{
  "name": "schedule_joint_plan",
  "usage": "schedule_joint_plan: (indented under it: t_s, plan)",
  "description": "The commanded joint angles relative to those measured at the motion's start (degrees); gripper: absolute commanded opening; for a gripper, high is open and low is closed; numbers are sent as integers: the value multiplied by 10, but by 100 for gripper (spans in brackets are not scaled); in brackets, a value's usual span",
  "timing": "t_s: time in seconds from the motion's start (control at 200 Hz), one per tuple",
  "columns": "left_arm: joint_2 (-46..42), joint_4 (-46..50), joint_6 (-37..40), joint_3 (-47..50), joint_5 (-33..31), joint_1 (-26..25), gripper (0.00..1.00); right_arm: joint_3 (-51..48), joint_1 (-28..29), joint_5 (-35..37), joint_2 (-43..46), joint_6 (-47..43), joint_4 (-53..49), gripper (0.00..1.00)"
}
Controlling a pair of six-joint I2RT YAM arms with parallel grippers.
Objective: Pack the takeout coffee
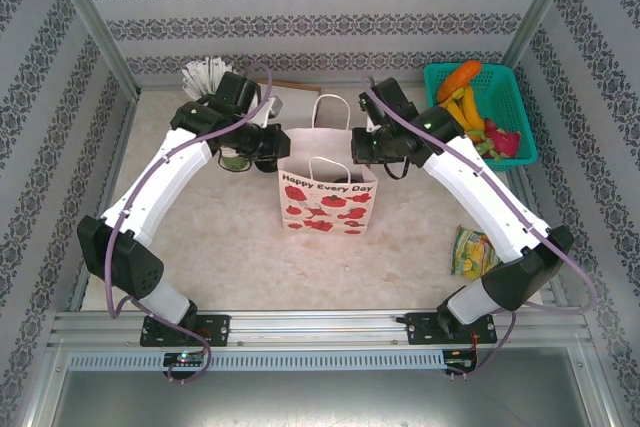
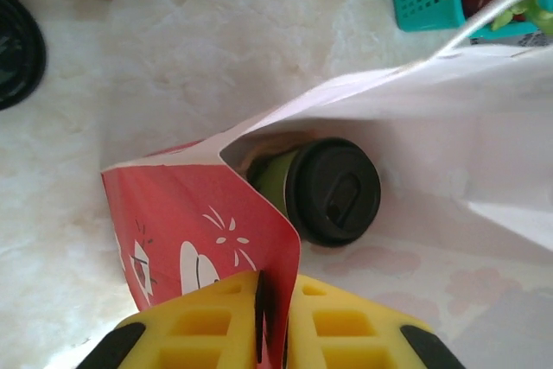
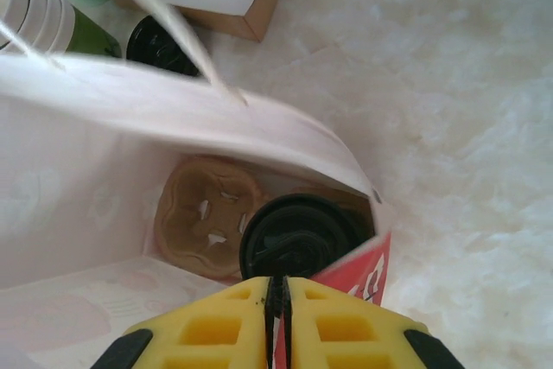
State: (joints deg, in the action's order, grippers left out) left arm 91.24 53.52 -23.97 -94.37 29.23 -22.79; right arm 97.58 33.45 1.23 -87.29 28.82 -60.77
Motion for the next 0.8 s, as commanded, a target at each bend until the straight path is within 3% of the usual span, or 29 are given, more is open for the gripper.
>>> schedule_joint_plan:
  t_s: [0.0,0.33,0.57,0.794]
  plan:
    - [-6,-55,-44,8,18,-16,17,15,-13,29,-1,-44,-11,14]
    - [10,-80,-68,-6,20,-23,15,-22,-66,12,10,-59,50,13]
    - [-42,-81,-79,35,-1,-22,28,9,-66,-42,-29,-113,95,18]
    - [-66,-80,-62,32,-14,-16,32,64,-63,-78,-76,-152,109,22]
